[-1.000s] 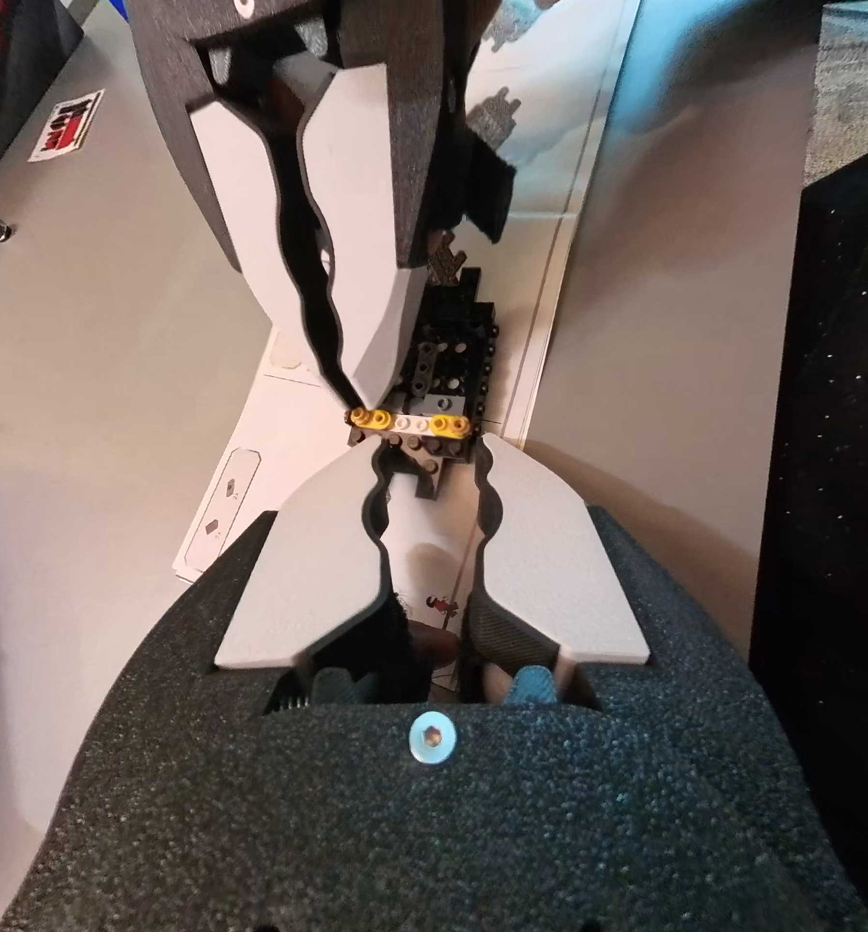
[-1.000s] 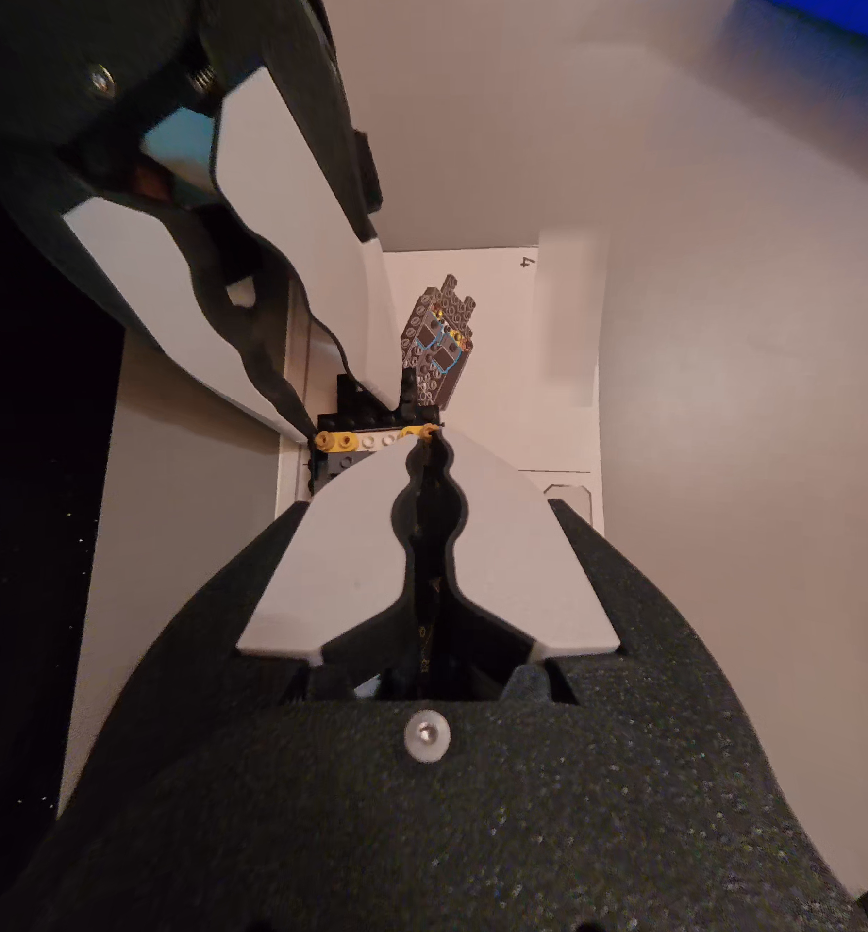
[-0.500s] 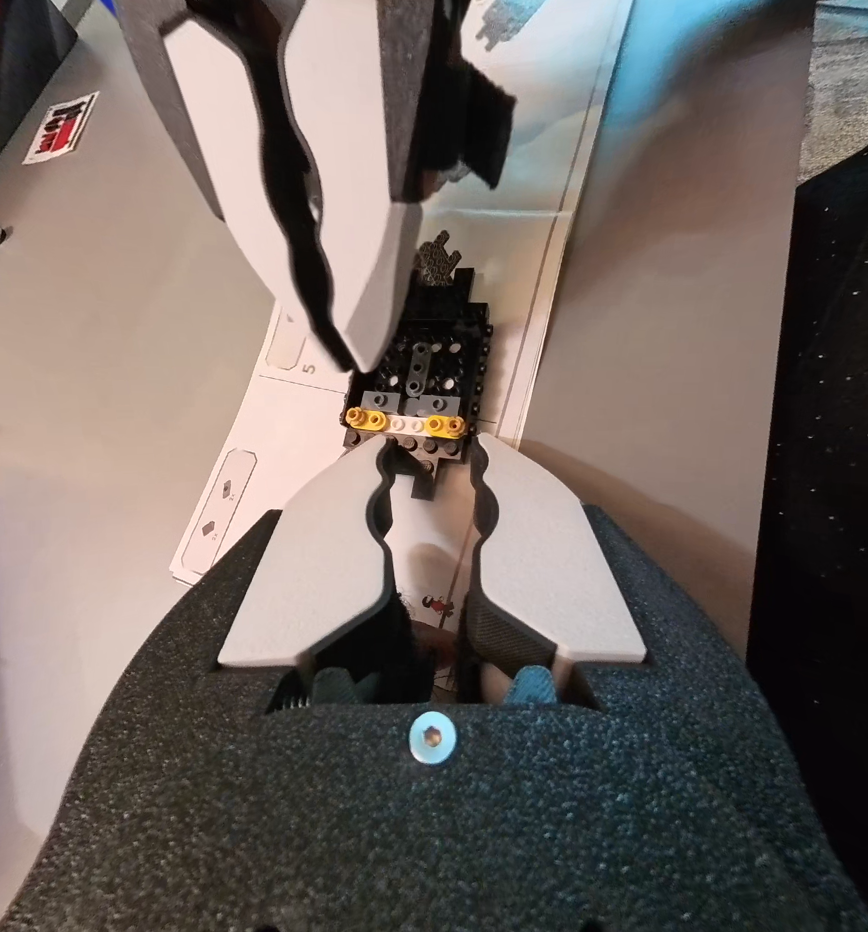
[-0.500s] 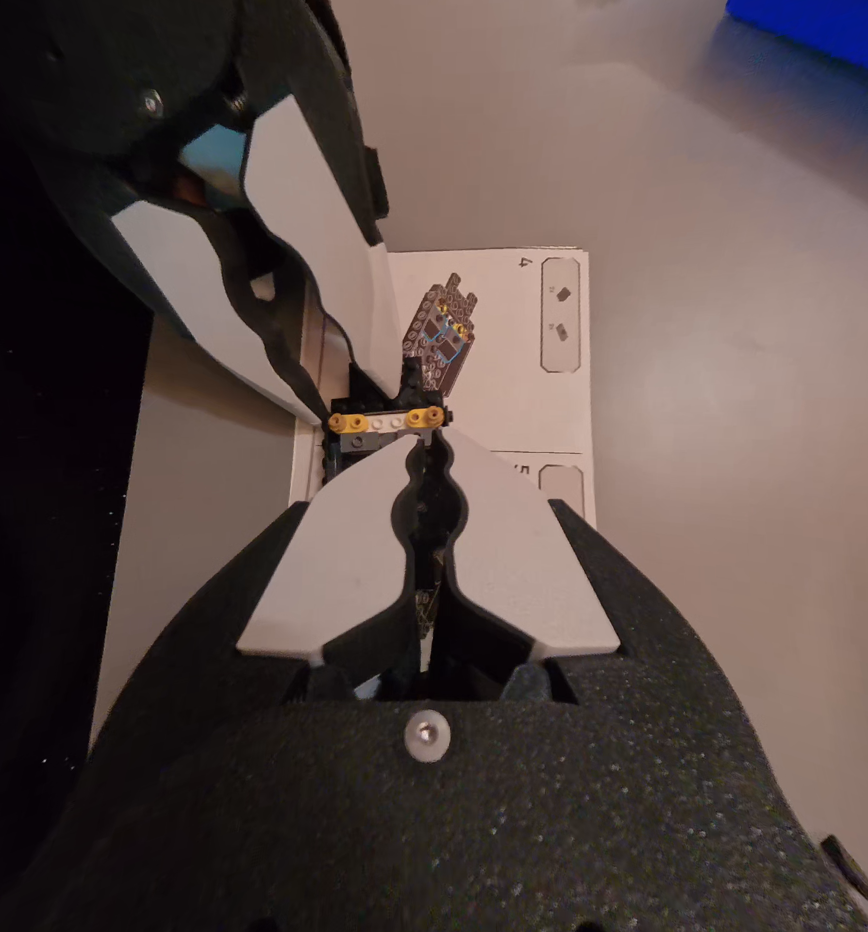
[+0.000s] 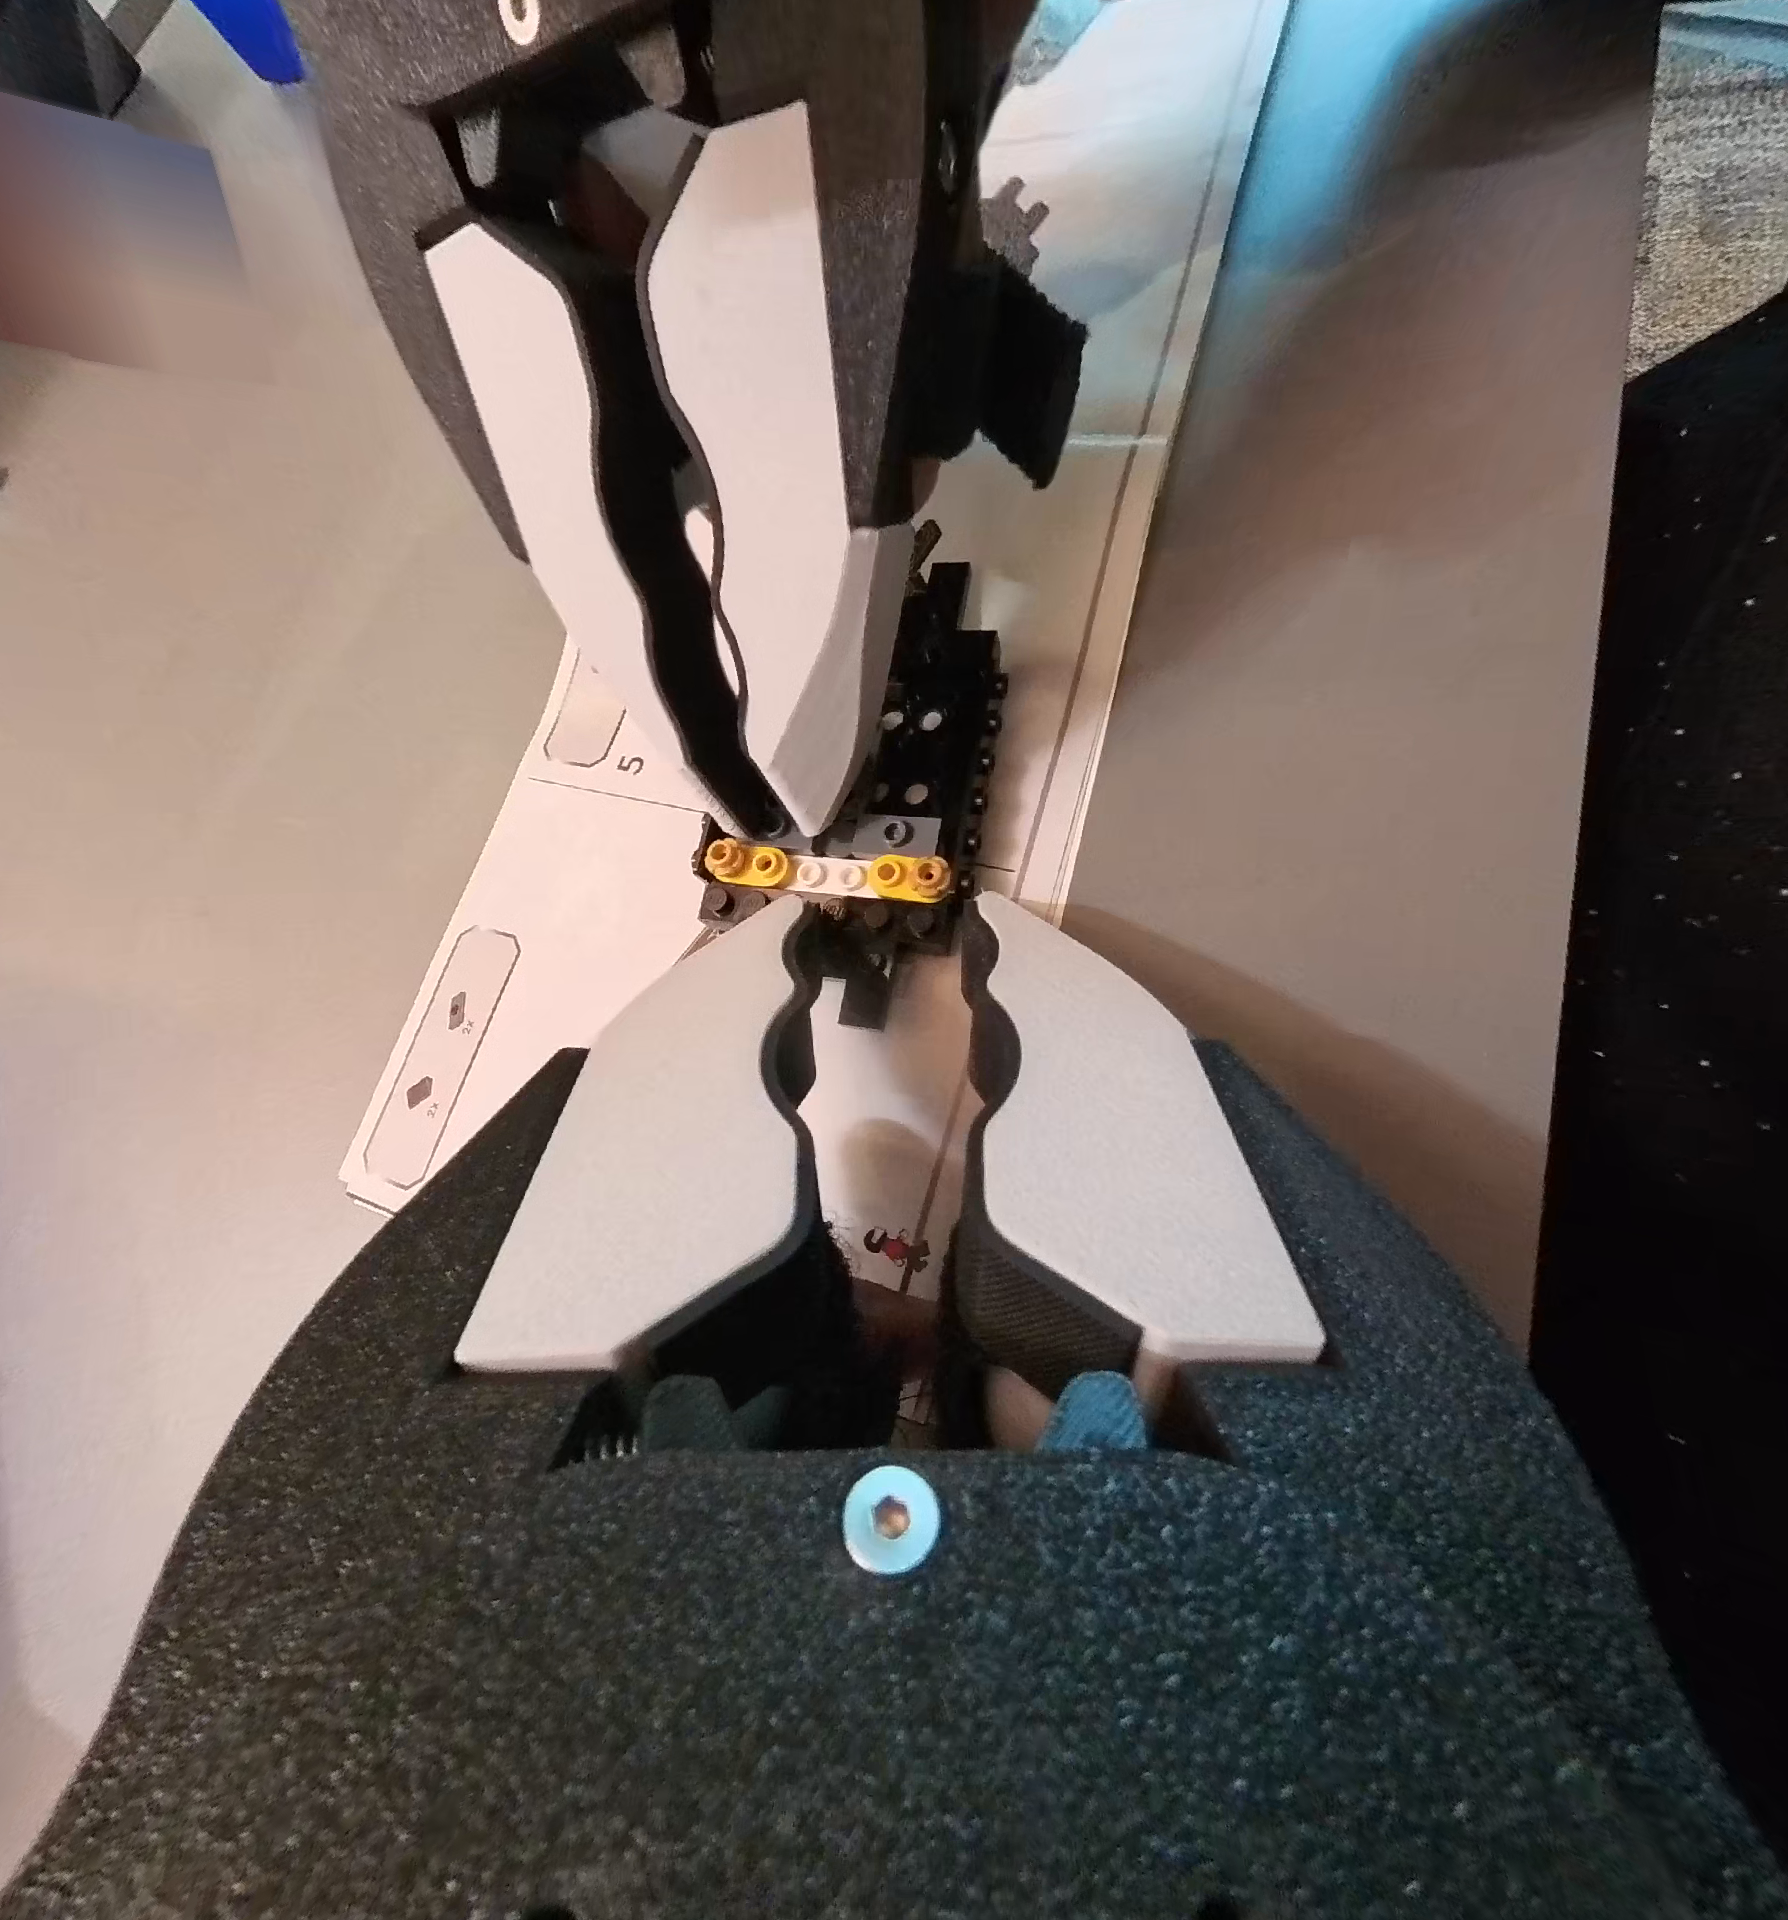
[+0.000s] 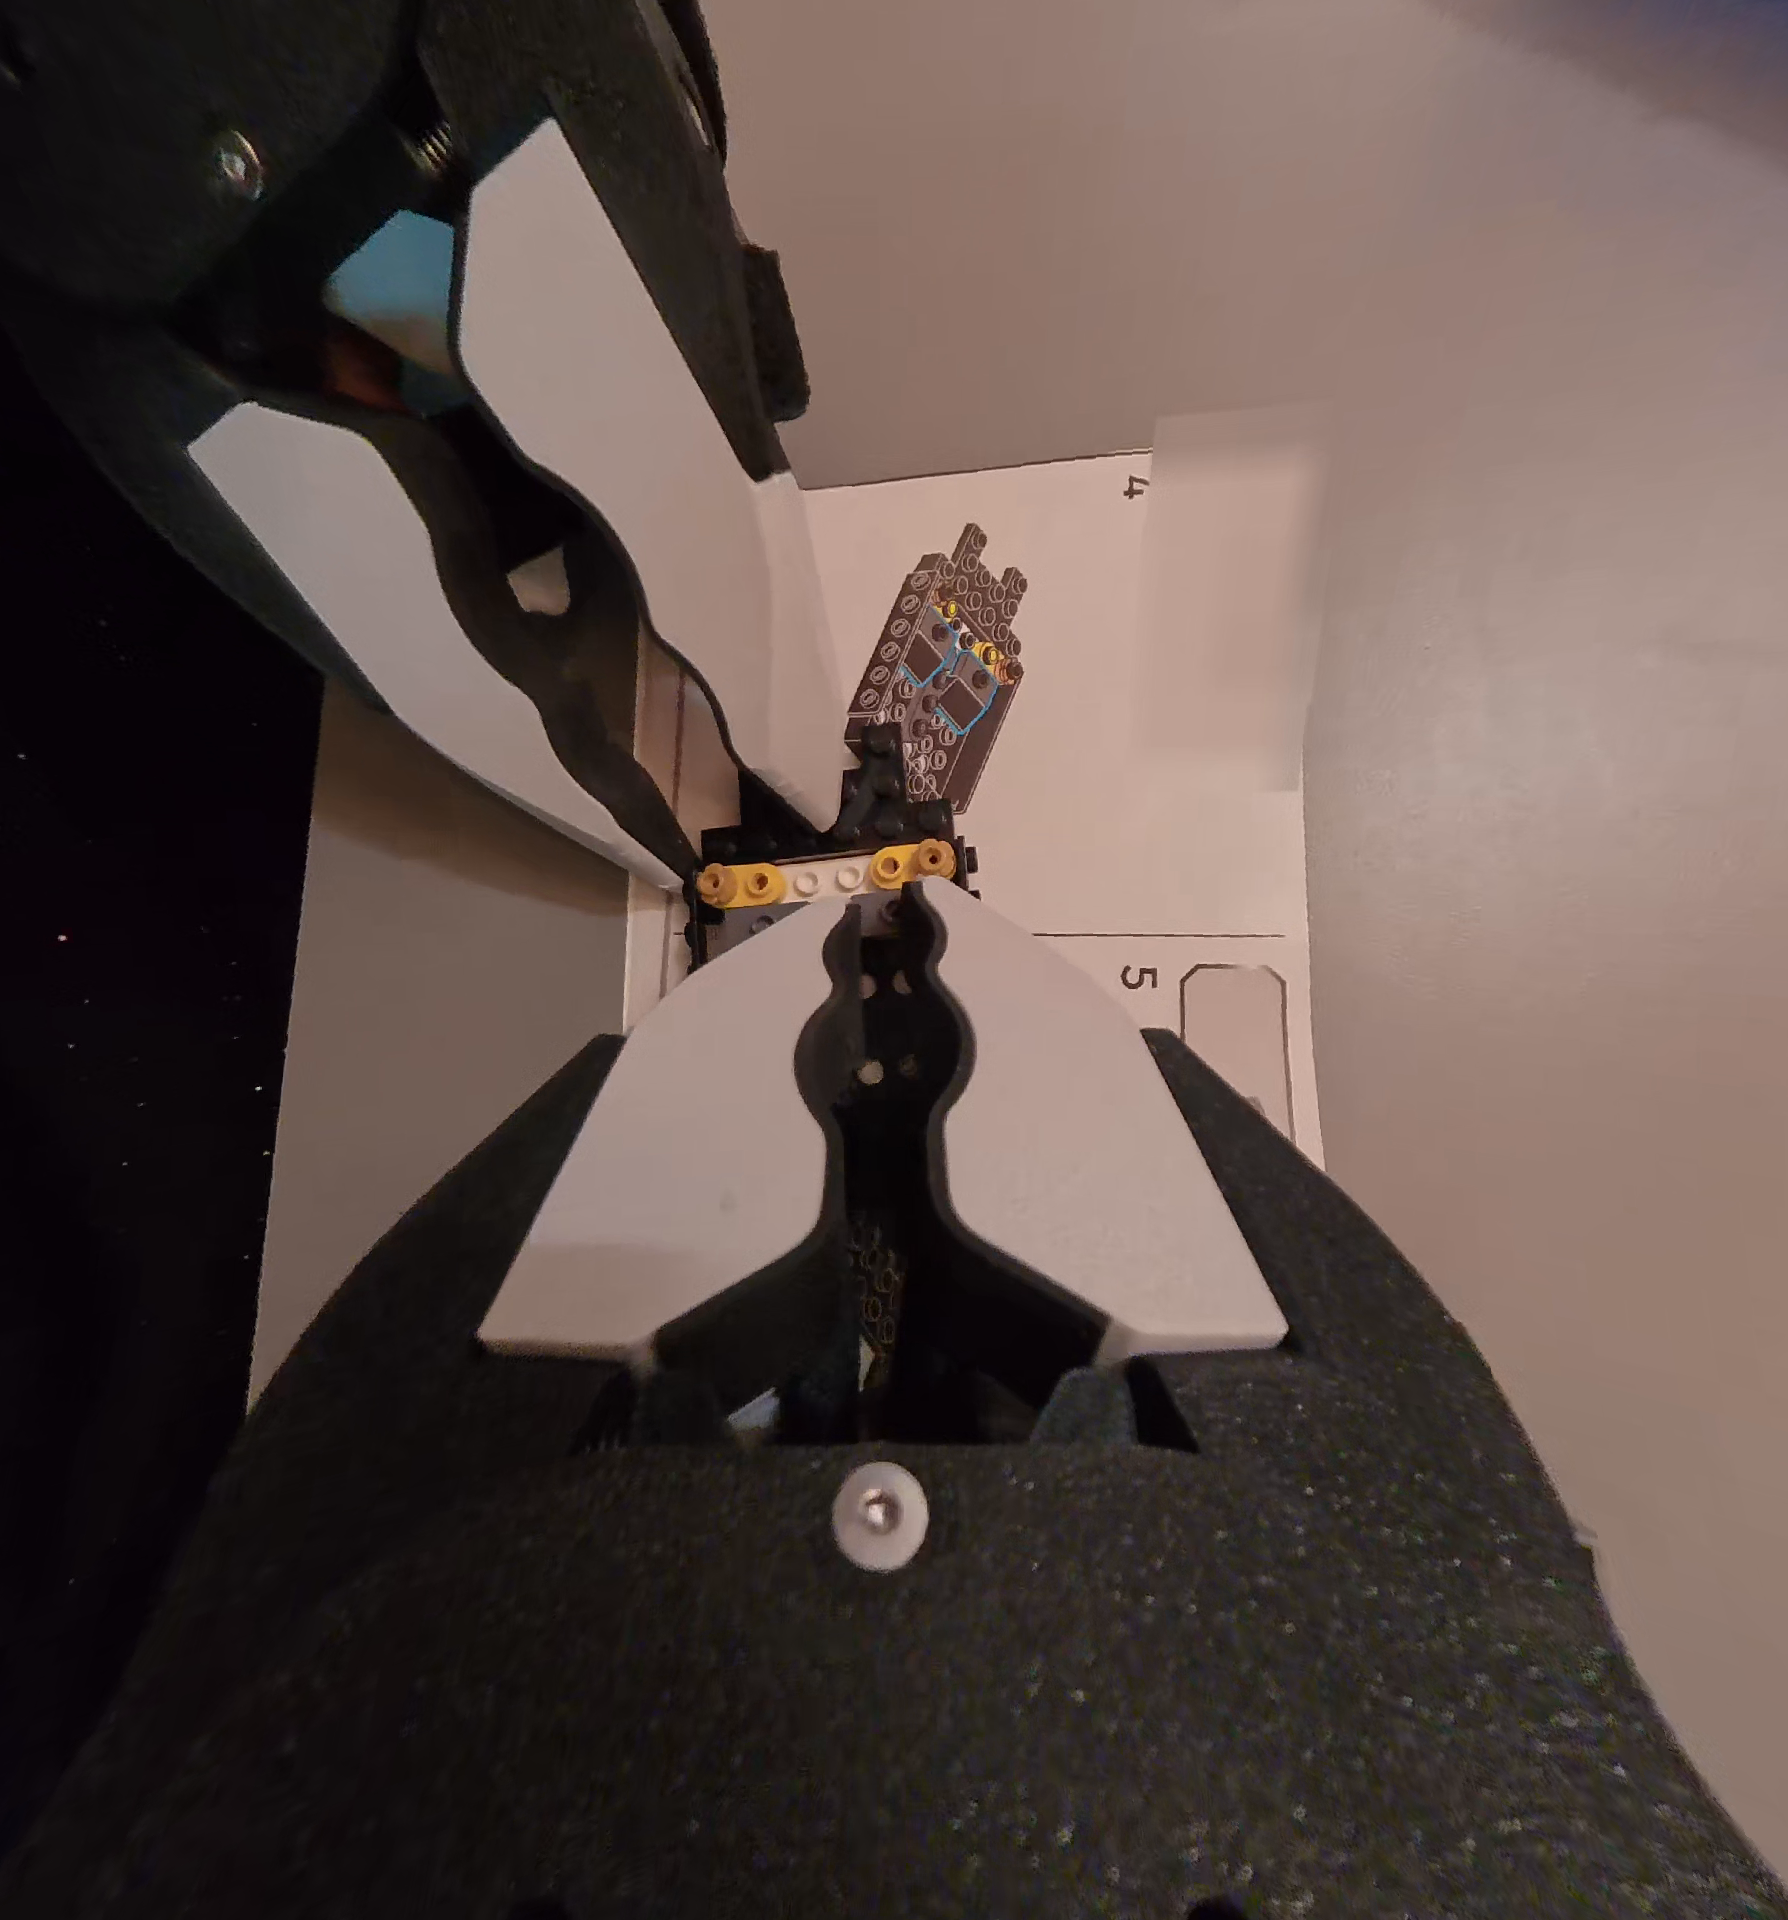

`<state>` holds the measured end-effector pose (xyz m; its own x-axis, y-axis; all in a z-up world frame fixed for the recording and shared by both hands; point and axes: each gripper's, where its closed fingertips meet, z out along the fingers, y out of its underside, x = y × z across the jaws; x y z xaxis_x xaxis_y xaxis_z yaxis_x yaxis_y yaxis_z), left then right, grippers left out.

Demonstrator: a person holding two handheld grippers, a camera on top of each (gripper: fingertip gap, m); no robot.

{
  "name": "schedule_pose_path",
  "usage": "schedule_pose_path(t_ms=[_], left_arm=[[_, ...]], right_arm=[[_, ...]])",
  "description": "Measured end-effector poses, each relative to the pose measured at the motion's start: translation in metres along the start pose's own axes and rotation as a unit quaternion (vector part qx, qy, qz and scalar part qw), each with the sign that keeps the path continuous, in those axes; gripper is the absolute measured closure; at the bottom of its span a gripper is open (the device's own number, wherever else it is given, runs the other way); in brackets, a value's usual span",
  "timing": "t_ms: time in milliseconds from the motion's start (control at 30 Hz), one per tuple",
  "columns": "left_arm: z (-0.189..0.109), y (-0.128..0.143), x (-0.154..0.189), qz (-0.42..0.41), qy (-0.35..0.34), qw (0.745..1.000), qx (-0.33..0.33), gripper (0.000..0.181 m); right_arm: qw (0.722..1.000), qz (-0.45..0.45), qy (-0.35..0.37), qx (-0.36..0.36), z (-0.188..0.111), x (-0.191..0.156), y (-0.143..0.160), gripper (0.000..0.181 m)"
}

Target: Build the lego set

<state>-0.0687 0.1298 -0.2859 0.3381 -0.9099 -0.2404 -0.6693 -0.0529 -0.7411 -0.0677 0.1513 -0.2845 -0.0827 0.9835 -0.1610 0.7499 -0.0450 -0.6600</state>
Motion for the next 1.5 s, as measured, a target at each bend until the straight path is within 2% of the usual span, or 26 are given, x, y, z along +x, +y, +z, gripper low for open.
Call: schedule_pose_path(t_ms=[200,400,633,767,867,933,1000,1067,1133,1200,1267,1400,1500], left_arm=[[0.0,0.0,0.0,0.0,0.0,1.0,0.0,0.155],[0.0,0.0,0.0,-0.01,0.009,1.0,0.0,0.153],[-0.001,-0.001,-0.003,0.009,-0.02,1.0,0.002,0.149],[-0.002,-0.001,-0.004,-0.002,-0.019,1.0,0.006,0.14],[-0.011,-0.007,-0.006,-0.015,-0.013,0.999,0.039,0.131],[-0.027,-0.009,-0.015,-0.037,-0.019,0.997,0.065,0.126],[-0.051,-0.014,-0.023,-0.069,-0.018,0.991,0.113,0.12],[-0.076,-0.021,-0.032,-0.108,-0.015,0.977,0.183,0.12],[-0.088,-0.021,-0.04,-0.141,-0.014,0.965,0.219,0.121],[-0.083,-0.013,-0.04,-0.14,-0.015,0.97,0.2,0.121],[-0.07,-0.003,-0.035,-0.115,-0.018,0.982,0.15,0.12],[-0.051,0.009,-0.033,-0.101,-0.031,0.99,0.088,0.12],[-0.044,0.01,-0.029,-0.098,-0.027,0.992,0.075,0.121]], right_arm=[[0.999,0.016,-0.014,0.049,0.0,0.001,-0.001,0.176],[1.0,-0.011,-0.003,0.028,0.0,0.001,-0.001,0.176],[0.999,-0.01,0.011,0.033,0.0,0.001,-0.001,0.175],[0.999,-0.004,0.015,0.04,0.001,0.001,-0.002,0.175],[0.999,-0.007,0.026,0.042,0.0,0.001,-0.002,0.173],[0.999,-0.018,0.023,0.042,-0.004,-0.003,-0.003,0.161],[0.996,-0.01,0.01,0.089,-0.017,-0.008,-0.016,0.155],[0.992,0.004,-0.008,0.125,-0.031,-0.012,-0.025,0.143],[0.995,0.001,0.005,0.1,-0.035,-0.009,-0.018,0.126],[0.998,-0.021,0.032,0.059,-0.031,-0.005,-0.004,0.115],[0.998,-0.033,0.039,0.043,-0.026,-0.006,0.004,0.111],[0.998,-0.033,0.034,0.04,-0.014,-0.008,0.012,0.112],[0.999,-0.024,0.033,0.035,-0.01,-0.005,0.017,0.113]])
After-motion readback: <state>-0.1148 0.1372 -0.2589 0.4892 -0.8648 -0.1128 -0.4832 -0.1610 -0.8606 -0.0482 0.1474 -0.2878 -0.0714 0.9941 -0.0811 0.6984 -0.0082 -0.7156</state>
